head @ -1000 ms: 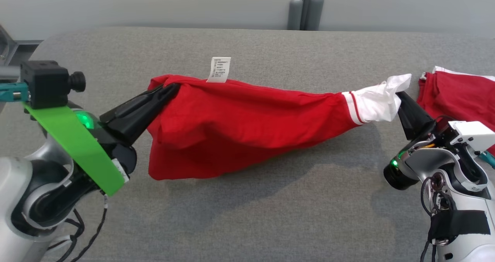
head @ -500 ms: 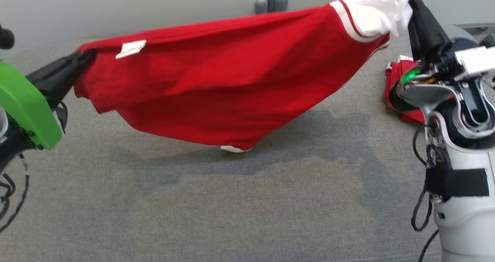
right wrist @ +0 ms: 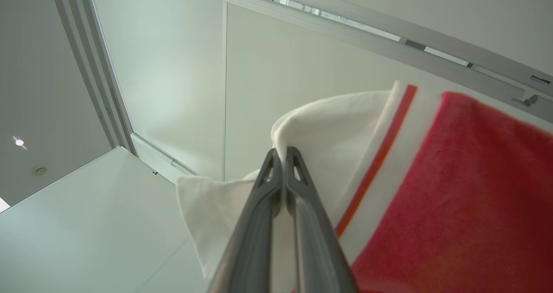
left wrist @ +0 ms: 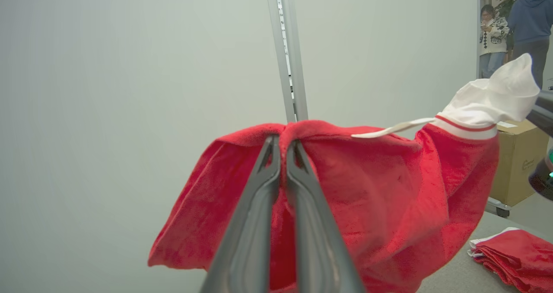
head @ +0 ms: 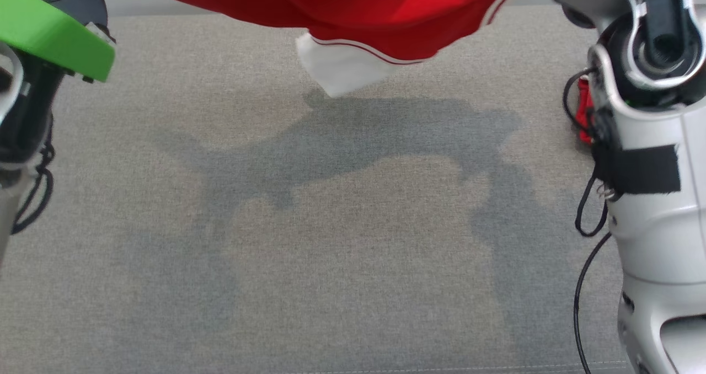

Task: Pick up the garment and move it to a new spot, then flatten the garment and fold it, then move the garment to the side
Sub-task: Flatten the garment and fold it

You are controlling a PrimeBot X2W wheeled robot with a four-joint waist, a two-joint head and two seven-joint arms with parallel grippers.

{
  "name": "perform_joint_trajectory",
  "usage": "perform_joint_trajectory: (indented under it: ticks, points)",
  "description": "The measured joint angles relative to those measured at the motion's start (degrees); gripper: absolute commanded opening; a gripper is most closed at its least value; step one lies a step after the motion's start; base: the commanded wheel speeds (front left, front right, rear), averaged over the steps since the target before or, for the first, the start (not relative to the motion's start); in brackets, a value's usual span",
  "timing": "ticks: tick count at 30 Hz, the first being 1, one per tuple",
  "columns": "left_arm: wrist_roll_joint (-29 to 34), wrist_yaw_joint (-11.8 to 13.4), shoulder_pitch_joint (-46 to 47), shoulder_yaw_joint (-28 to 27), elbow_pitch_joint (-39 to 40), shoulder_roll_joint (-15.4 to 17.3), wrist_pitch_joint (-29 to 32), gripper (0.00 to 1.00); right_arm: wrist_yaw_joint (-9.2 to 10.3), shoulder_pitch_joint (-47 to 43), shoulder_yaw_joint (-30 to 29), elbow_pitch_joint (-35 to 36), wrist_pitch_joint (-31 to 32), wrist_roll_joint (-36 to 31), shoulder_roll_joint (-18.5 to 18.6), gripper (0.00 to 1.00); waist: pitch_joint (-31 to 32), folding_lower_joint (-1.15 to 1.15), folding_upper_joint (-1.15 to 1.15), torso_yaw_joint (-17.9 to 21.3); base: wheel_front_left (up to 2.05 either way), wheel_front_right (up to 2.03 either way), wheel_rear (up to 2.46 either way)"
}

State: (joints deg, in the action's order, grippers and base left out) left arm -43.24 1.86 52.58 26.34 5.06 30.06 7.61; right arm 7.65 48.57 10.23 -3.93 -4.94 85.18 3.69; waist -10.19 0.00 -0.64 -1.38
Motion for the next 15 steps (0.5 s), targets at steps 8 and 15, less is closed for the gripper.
perform_joint_trajectory:
  ticks: [8,15]
  points:
    - [-1.9,3.3,-22.7,3.0,0.3,-4.1,-8.7,0.00,0.00,-23.9,5.0,-0.1,4.3,-2.1,0.5,0.00,-1.8,0.00,0.00,-0.9,0.00,0.00,0.00]
    - [-3.0,4.2,-41.6,7.1,-4.8,-6.3,-13.6,0.00,0.00,-40.3,4.4,-0.8,4.8,-0.2,3.1,0.00,-3.3,0.00,0.00,-0.9,0.00,0.00,0.00]
